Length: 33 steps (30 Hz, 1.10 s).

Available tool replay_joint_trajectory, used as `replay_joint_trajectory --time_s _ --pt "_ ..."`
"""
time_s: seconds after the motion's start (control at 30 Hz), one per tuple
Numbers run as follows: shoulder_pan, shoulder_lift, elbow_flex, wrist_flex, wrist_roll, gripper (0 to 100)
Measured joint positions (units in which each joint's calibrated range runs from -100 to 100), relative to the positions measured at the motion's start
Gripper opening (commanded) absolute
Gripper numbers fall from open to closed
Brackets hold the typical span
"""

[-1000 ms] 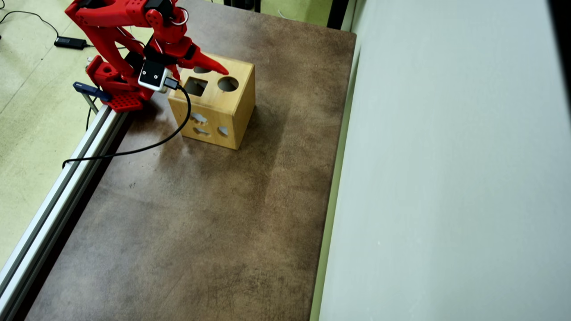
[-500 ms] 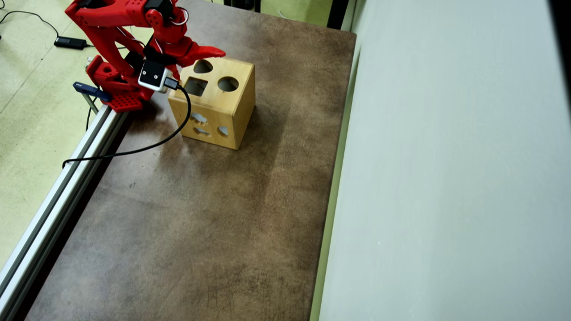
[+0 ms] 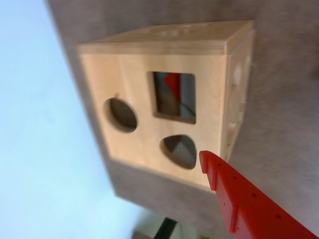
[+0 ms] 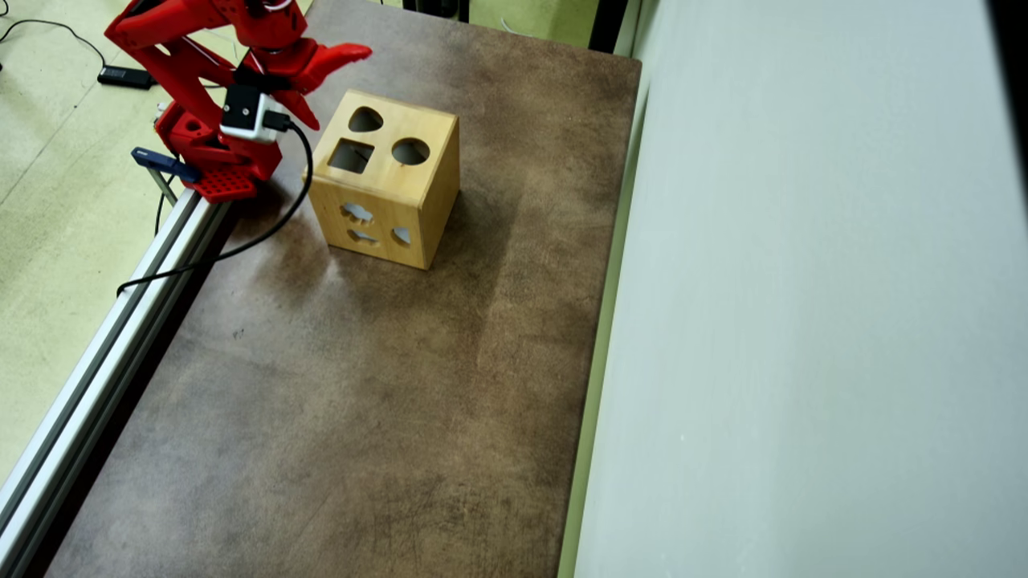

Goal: Pick and place the red cube on the square hole

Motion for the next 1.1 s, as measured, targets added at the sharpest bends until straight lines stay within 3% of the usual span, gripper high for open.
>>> replay_joint_trajectory --time_s 0.47,1.1 --pt "-0.22 -33.22 -0.18 0.08 -0.05 99" --pt "-0.22 -34.32 -0.63 0.40 -0.05 99"
